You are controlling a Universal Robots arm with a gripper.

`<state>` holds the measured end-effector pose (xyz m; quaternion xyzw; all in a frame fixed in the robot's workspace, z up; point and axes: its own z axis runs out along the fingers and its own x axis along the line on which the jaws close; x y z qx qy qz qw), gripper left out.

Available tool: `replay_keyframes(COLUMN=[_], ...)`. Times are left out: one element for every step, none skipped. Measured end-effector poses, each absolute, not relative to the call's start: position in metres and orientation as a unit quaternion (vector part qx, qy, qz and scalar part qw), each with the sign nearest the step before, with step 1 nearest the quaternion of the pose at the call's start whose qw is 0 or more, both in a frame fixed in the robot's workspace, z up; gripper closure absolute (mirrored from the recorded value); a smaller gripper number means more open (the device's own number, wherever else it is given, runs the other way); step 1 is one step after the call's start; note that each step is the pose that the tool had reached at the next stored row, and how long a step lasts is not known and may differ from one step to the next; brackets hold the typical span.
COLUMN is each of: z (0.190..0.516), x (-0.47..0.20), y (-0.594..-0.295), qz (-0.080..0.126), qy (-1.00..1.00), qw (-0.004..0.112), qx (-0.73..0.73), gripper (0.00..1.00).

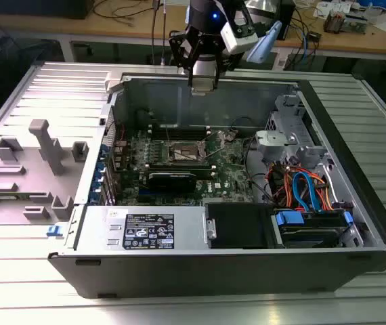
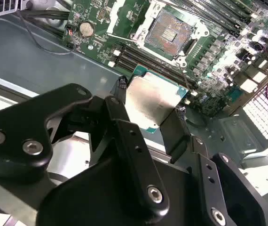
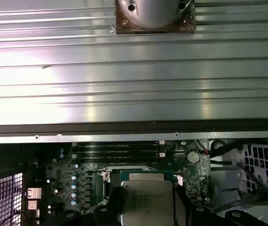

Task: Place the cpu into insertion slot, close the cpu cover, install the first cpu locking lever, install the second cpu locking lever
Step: 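Place the cpu into insertion slot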

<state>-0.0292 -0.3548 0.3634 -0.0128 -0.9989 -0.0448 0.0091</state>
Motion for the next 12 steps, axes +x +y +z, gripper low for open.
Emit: replay_keyframes(z=[0.3634, 0.3634, 0.3634, 0.3634, 0.3633, 0.3634, 0.3635, 0.3634, 0.3633, 0.3633, 0.3632, 0.3631], x=[-0.0292, -0.0292, -0.0292, -0.0292, -0.0292, -0.0292, -0.0292, -0.0292, -0.0292, -0.0292, -0.0292, -0.0293], y=[-0.3548, -0.3548, -0.3548, -0.3549, -0.3552, -0.3555, -0.3561, -0.3569, -0.3573, -0.3580, -0.3599, -0.3603], qz=[-0.045, -0.045, -0.045, -0.045, -0.045, -0.045, -0.045, -0.045, -0.045, -0.045, -0.045, -0.045], qy=[-0.999, -0.999, -0.999, -0.999, -0.999, -0.999, -0.999, -0.999, -0.999, -0.999, -0.999, -0.999], qw=[0.009, 0.009, 0.009, 0.009, 0.009, 0.009, 0.009, 0.009, 0.009, 0.009, 0.009, 0.009], qx=[-0.013, -0.013, -0.013, -0.013, -0.013, -0.013, -0.013, -0.013, -0.013, -0.013, -0.013, -0.013], gripper=[0.46, 0.46, 0.46, 0.46, 0.46, 0.46, 0.46, 0.46, 0.46, 0.46, 0.46, 0.46])
